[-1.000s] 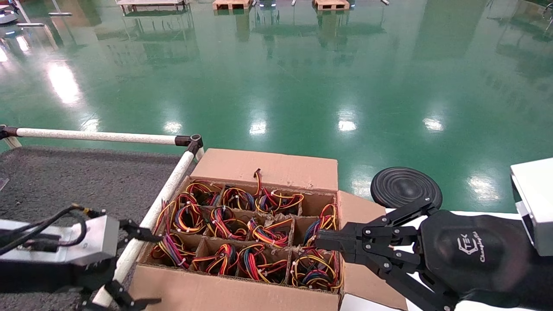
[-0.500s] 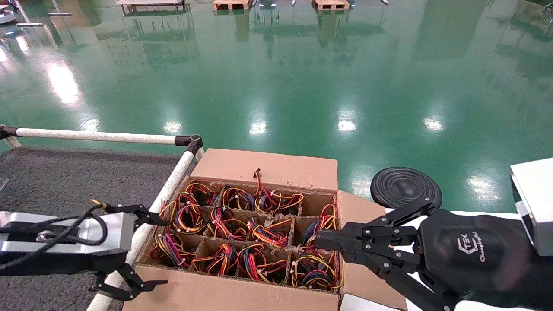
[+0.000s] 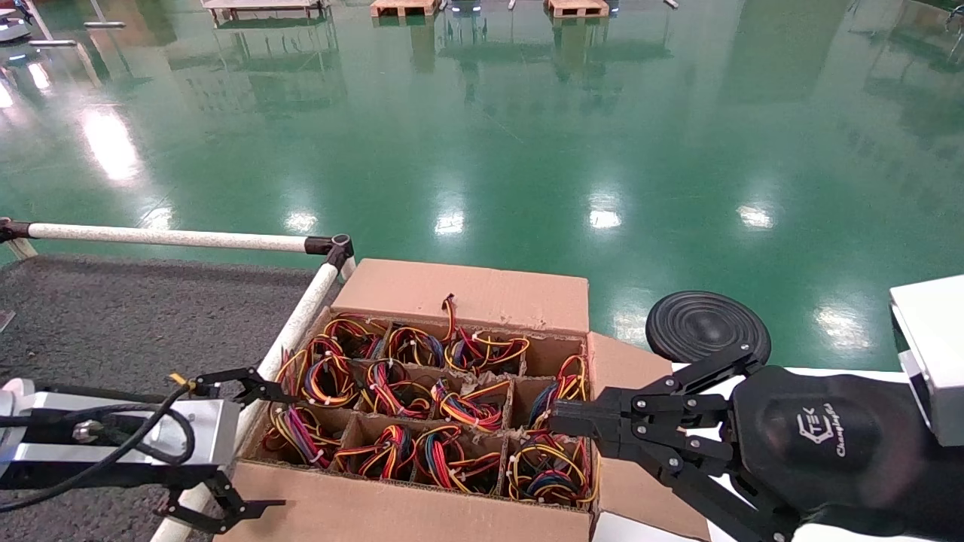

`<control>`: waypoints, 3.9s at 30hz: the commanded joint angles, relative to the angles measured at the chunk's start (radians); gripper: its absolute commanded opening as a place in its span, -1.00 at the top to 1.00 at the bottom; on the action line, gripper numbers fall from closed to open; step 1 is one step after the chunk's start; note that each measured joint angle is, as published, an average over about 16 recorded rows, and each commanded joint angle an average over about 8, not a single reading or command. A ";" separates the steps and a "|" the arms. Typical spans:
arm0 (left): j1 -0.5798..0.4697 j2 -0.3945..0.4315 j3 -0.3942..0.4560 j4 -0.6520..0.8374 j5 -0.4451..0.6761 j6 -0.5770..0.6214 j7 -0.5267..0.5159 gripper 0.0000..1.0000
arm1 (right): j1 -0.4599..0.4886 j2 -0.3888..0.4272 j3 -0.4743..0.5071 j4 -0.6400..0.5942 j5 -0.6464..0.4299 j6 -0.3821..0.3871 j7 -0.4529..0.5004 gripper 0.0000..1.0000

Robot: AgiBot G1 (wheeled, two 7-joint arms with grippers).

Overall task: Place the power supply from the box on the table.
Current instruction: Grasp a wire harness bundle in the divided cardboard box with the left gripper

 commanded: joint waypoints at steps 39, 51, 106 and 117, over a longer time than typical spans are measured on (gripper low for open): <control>-0.033 0.001 0.010 -0.013 0.105 -0.055 0.075 -1.00 | 0.000 0.000 0.000 0.000 0.000 0.000 0.000 1.00; -0.009 0.012 0.009 -0.017 0.104 -0.084 0.090 -1.00 | 0.000 0.000 0.000 0.000 0.000 0.000 0.000 1.00; 0.051 0.027 -0.001 -0.035 0.054 -0.115 0.129 1.00 | 0.000 0.000 0.000 0.000 0.000 0.000 0.000 1.00; 0.053 0.025 -0.005 -0.039 0.048 -0.116 0.125 1.00 | 0.000 0.000 0.000 0.000 0.000 0.000 0.000 1.00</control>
